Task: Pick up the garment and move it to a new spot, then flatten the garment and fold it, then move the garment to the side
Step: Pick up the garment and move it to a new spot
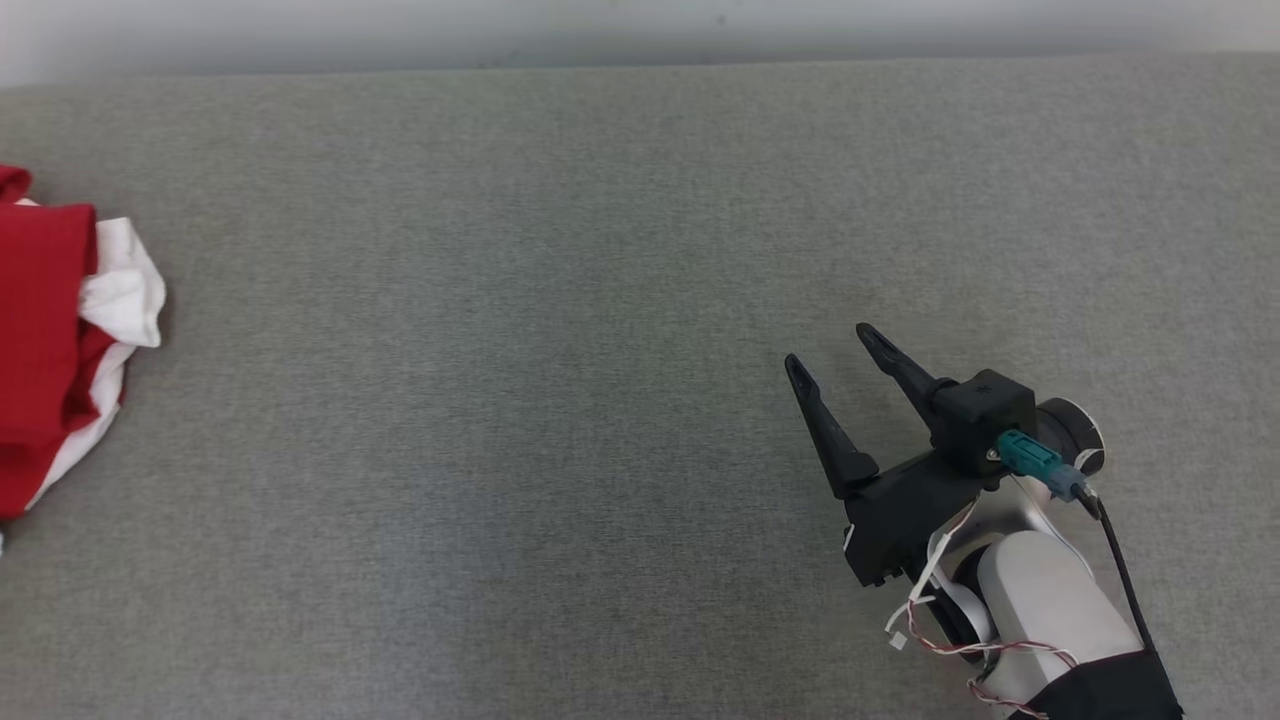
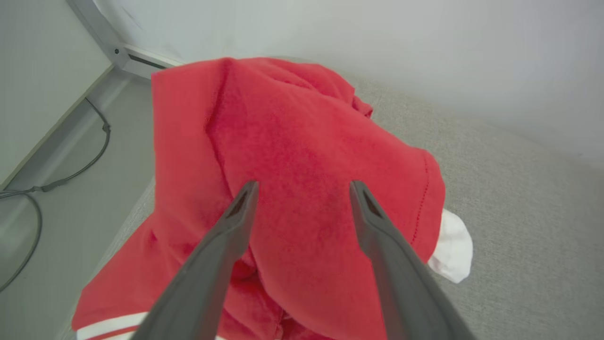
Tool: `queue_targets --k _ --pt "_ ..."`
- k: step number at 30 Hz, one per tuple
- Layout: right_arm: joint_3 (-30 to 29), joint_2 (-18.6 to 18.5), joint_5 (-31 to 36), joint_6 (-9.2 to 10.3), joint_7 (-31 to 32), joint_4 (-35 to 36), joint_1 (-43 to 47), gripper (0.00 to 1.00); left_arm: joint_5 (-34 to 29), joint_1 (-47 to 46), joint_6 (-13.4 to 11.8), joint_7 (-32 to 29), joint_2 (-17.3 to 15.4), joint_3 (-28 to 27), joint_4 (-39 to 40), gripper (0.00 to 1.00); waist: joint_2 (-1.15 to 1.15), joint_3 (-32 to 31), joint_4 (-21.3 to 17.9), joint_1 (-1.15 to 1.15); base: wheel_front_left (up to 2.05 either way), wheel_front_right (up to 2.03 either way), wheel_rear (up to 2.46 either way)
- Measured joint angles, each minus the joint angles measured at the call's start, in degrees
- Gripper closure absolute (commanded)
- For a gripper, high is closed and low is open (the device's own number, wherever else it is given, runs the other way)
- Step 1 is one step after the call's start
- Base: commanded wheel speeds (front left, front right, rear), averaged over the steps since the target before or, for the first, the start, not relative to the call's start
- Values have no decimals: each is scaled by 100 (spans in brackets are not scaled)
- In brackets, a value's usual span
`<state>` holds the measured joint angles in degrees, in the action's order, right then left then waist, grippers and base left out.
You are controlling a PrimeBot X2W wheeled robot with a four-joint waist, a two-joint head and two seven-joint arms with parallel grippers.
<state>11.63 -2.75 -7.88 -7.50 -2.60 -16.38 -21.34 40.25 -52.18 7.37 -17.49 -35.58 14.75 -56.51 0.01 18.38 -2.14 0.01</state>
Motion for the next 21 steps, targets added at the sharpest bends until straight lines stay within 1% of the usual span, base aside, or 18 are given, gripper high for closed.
queue_targets --k 4,10,12,14,15,16,17,21 --pt "-20 2 24 0 14 35 -45 0 78 -128 4 -374 -97 111 -379 0 0 89 -139 0 0 0 0" --pt "-64 -1 70 1 58 136 -57 0 257 -304 5 -667 -208 278 -762 0 0 249 -320 -1 0 0 0" --pt "-86 0 96 0 59 157 -64 0 364 -313 5 -879 -179 315 -895 0 0 302 -361 -1 0 0 0" --pt "-101 0 103 0 58 170 -64 0 368 -324 5 -959 -162 367 -945 0 0 327 -374 -1 0 0 0" --pt "-102 0 109 0 59 176 -64 0 368 -328 5 -1045 -159 415 -973 5 0 343 -385 0 0 0 0" --pt "-112 0 131 0 60 182 -63 0 368 -333 5 -1082 -160 456 -995 34 0 354 -390 -1 0 0 0" --pt "-120 -1 146 0 63 192 -63 0 369 -346 5 -1093 -163 486 -1010 100 0 359 -388 0 0 0 0" --pt "-116 0 161 0 85 210 -63 0 416 -360 5 -1001 -189 615 -954 100 0 343 -343 -1 0 0 0"
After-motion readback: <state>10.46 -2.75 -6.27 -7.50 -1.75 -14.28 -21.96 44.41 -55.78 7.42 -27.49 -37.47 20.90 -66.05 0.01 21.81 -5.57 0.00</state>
